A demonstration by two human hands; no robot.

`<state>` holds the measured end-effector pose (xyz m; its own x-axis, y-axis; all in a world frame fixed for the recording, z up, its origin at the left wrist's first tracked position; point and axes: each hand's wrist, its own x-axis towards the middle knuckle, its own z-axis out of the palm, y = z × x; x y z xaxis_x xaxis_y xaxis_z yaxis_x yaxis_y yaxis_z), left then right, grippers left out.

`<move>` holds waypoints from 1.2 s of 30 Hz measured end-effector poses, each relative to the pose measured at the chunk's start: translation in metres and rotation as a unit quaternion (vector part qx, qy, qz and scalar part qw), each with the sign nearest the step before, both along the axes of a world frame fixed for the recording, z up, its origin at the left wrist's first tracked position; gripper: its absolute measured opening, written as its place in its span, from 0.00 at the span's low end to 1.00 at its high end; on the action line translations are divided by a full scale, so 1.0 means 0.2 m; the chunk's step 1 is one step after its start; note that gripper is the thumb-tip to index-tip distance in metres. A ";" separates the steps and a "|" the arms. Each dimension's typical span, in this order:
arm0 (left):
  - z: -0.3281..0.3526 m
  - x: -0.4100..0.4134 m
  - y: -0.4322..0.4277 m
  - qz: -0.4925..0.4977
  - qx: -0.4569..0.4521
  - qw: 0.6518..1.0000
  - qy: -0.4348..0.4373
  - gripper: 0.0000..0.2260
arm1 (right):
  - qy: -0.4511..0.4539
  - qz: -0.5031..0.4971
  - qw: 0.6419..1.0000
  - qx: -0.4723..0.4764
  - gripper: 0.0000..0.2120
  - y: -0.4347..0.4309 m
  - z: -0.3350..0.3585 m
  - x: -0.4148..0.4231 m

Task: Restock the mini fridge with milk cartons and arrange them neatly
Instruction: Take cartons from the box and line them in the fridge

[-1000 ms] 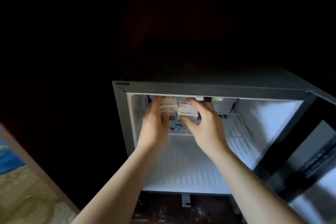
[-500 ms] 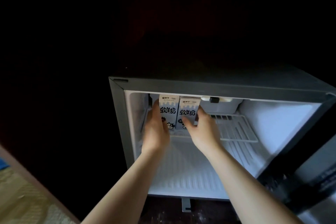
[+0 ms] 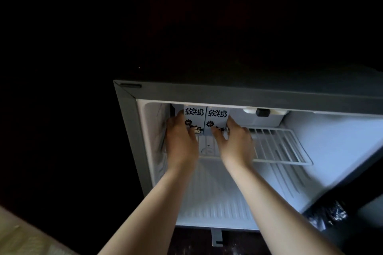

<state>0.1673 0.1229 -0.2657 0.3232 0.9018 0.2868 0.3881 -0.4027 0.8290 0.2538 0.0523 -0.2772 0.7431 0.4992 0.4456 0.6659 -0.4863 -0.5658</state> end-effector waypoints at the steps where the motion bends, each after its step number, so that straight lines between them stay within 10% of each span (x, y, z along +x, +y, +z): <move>1: 0.00 0.00 0.00 0.004 0.001 1.000 0.002 0.21 | -0.013 -0.005 1.000 -0.004 0.20 0.00 0.00 0.00; 25: 0.05 -0.25 -0.15 -0.103 0.013 0.987 0.123 0.24 | 0.028 -0.004 0.988 -0.152 0.18 -0.21 0.18 -0.19; 36: 0.38 -0.85 -0.42 -0.269 0.103 0.888 0.359 0.15 | 0.000 0.175 0.963 -0.203 0.10 -0.54 0.45 -0.72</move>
